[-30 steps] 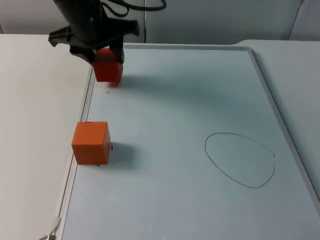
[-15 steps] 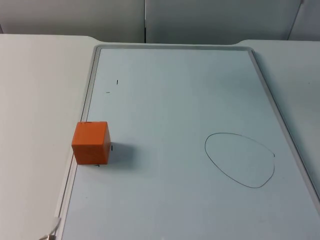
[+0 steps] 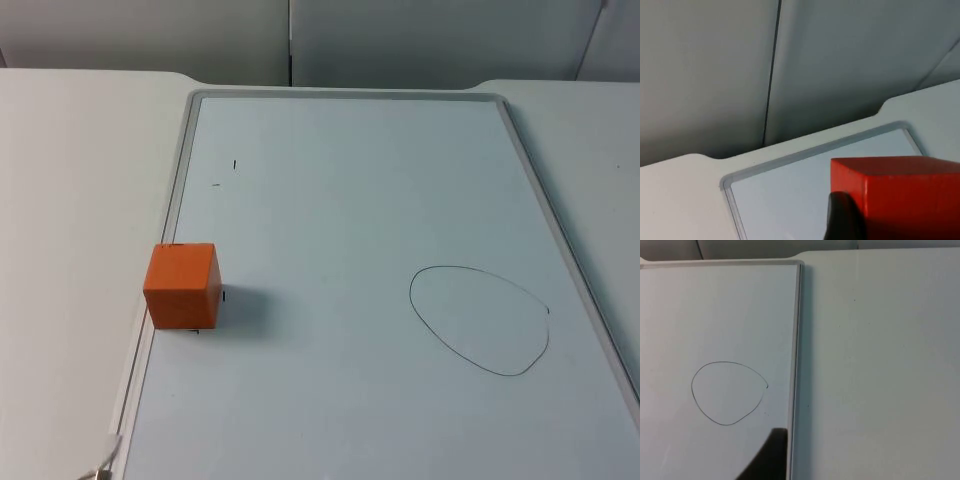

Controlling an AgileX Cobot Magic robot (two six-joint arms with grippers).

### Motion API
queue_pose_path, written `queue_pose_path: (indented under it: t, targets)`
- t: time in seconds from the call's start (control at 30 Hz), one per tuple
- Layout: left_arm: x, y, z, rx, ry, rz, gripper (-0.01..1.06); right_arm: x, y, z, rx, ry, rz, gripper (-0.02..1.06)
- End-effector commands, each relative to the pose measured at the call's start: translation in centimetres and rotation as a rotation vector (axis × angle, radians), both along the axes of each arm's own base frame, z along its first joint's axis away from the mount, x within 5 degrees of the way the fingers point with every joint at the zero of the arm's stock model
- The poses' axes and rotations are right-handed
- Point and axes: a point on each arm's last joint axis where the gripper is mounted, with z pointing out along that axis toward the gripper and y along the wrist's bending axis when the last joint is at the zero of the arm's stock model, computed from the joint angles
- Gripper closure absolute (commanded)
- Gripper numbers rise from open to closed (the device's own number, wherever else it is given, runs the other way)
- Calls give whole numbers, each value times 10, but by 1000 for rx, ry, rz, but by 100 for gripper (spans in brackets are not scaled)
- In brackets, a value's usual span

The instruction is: Pick up one cube with the left hand and another cube with the right hand. First place the cube in the right hand at the target position, then stack the cube in the left hand on top.

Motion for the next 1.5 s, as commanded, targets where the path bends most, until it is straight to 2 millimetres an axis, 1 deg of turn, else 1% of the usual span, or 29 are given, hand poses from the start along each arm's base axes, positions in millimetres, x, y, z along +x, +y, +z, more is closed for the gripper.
queue_pose_path:
  t: [0.0,0.03,0.07,0.13,0.17,0.3,0.33,0.37,0.4,0.47,0.5,0.63,0.67,0.7,0.77,0.8,0.83,0.87,0.93,0.97,1.0,1.07,1.13,1.17,1.27,1.3,1.33,1.43,1.47]
  targets:
    - [-23,3,8,32,6,-44,104,0,0,0,-1,-7,4,0]
    - [-23,3,8,32,6,-44,104,0,0,0,-1,-7,4,0]
    - [-27,6,3,56,30,-38,104,0,0,0,-1,-7,4,0]
    - [-44,14,2,103,47,-49,104,0,0,0,-1,-7,4,0]
    - [-44,14,2,103,47,-49,104,0,0,0,-1,-7,4,0]
    - [-89,29,-18,186,136,-106,104,0,0,0,-1,-7,4,0]
    - [-89,29,-18,186,136,-106,104,0,0,0,-1,-7,4,0]
    - [-100,32,-30,203,178,-112,104,0,0,0,-1,-7,4,0]
    - [-111,36,-33,202,161,-111,104,0,0,0,-1,-7,4,0]
    - [-135,45,-51,201,152,-104,104,0,0,0,-1,-7,4,0]
    - [-135,45,-51,201,152,-104,104,0,0,0,-1,-7,4,0]
    - [-184,62,-93,204,179,-95,104,0,1,0,-9,-7,15,0]
    - [-184,62,-93,204,179,-95,104,0,1,0,-9,-7,15,0]
    - [-197,66,-99,200,179,-90,104,0,1,0,-11,-8,18,0]
    - [-225,75,-120,186,197,-68,104,0,5,0,-33,-13,77,0]
    - [-235,79,-124,177,189,-60,104,-1,8,1,-48,-14,129,0]
    - [-235,79,-124,177,189,-60,104,-1,8,1,-48,-14,129,0]
    - [-244,82,-129,165,190,-48,104,-2,12,2,-41,-20,178,0]
    - [-258,87,-136,160,185,-45,104,5,20,5,-51,6,283,0]
    - [-264,88,-136,155,181,-42,104,10,23,9,-43,17,311,0]
    - [-264,88,-136,155,181,-42,104,10,23,9,-43,17,311,0]
    - [-272,91,-137,151,187,-38,104,27,26,20,-89,23,376,1]
    - [-274,92,-136,147,185,-36,104,48,29,34,-155,-18,437,3]
    - [-274,92,-136,147,185,-36,104,48,29,34,-155,-18,437,3]
    - [-274,92,-136,146,186,-34,104,89,37,57,-126,-11,505,5]
    - [-274,91,-136,138,183,-34,104,115,42,66,-101,30,549,5]
    - [-274,91,-136,138,183,-34,104,115,42,66,-101,30,549,5]
    - [-273,91,-134,124,170,-23,104,167,52,77,-59,115,646,6]
    - [-273,91,-134,115,170,-14,104,187,55,76,-70,144,675,9]
